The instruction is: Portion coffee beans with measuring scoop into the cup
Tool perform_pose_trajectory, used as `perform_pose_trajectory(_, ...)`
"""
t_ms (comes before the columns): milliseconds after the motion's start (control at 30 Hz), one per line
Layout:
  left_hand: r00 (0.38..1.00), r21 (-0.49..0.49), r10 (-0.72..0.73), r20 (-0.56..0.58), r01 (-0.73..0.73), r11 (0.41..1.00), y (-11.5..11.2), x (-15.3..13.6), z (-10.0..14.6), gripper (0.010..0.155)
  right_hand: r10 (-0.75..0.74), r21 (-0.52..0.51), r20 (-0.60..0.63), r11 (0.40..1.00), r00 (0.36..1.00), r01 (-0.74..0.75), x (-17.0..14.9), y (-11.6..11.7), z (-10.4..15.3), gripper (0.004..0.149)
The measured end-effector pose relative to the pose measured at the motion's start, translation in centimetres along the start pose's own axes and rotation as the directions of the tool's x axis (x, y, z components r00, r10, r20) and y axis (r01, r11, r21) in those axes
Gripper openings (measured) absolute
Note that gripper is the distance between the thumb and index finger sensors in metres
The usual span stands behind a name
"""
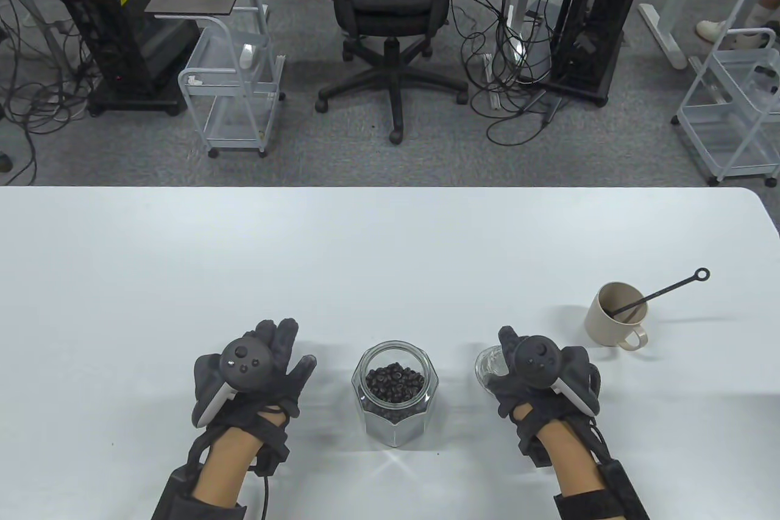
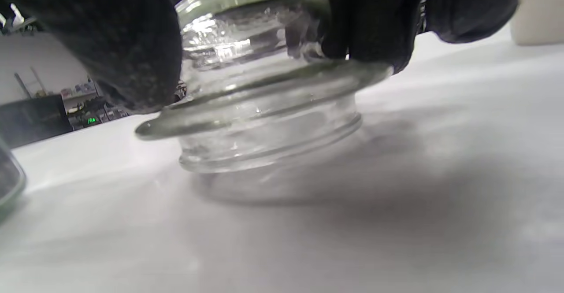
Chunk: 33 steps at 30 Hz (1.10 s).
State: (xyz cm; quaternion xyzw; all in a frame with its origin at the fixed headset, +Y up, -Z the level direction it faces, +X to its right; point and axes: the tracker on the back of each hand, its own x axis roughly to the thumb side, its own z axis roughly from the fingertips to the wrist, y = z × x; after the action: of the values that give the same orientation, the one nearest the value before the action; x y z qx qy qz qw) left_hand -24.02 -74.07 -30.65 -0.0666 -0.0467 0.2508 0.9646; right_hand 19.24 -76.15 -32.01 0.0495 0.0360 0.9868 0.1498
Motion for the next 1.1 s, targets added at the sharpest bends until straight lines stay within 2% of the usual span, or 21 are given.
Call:
perform_pose_trajectory(300, 1.0, -0.005, -0.001, -0.002, 0.001, 1.0, 0.0, 0.0, 0.0, 0.08, 0.071, 0.003, -0.003, 0.997, 0.997, -0.071, 0.3, 0.0, 0.1, 0.082)
perform_pose_trajectory(533, 1.0, -0.006, -0.001, 0.001, 0.001, 1.0, -0.1, 0.0, 0.0, 0.08, 0.059, 0.008, -0.014, 0.998, 0.998, -0.059, 0.2, -0.1, 0.1, 0.082)
perform_pose_trajectory(600, 1.0, -0.003, 0.001, 0.003, -0.001, 1.0, 0.0, 0.0, 0.0, 0.08, 0.039, -0.029, -0.018, 0.999, 0.999, -0.039, 0.1, -0.7, 0.3, 0.081)
perform_pose_trajectory(733, 1.0, -0.004, 0.005, 0.0, -0.005, 1.0, -0.2, -0.1, -0.1, 0.08, -0.073, -0.242, -0.051, 0.969, 0.996, 0.058, -1.0, -3.3, 1.1, 0.072)
perform_pose_trajectory(833, 1.0, -0.006, -0.001, -0.002, 0.001, 1.0, -0.3, -0.1, -0.1, 0.08, -0.185, -0.433, -0.123, 0.894, 0.975, 0.115, -3.2, -5.7, 2.2, 0.063)
perform_pose_trajectory(933, 1.0, -0.001, 0.0, 0.004, 0.0, 1.0, -0.2, -0.1, -0.1, 0.08, -0.256, -0.616, -0.193, 0.783, 0.947, 0.085, -6.2, -7.8, 3.7, 0.059)
perform_pose_trajectory(1033, 1.0, -0.008, -0.002, 0.002, 0.002, 1.0, -0.3, -0.1, -0.2, 0.08, -0.286, -0.704, -0.294, 0.71, 0.912, -0.004, -9.5, -9.0, 5.0, 0.059)
perform_pose_trajectory(1100, 1.0, -0.008, -0.004, 0.002, 0.004, 1.0, -0.2, -0.1, -0.2, 0.08, -0.33, -0.718, -0.336, 0.696, 0.882, -0.013, -11.0, -9.1, 5.5, 0.06)
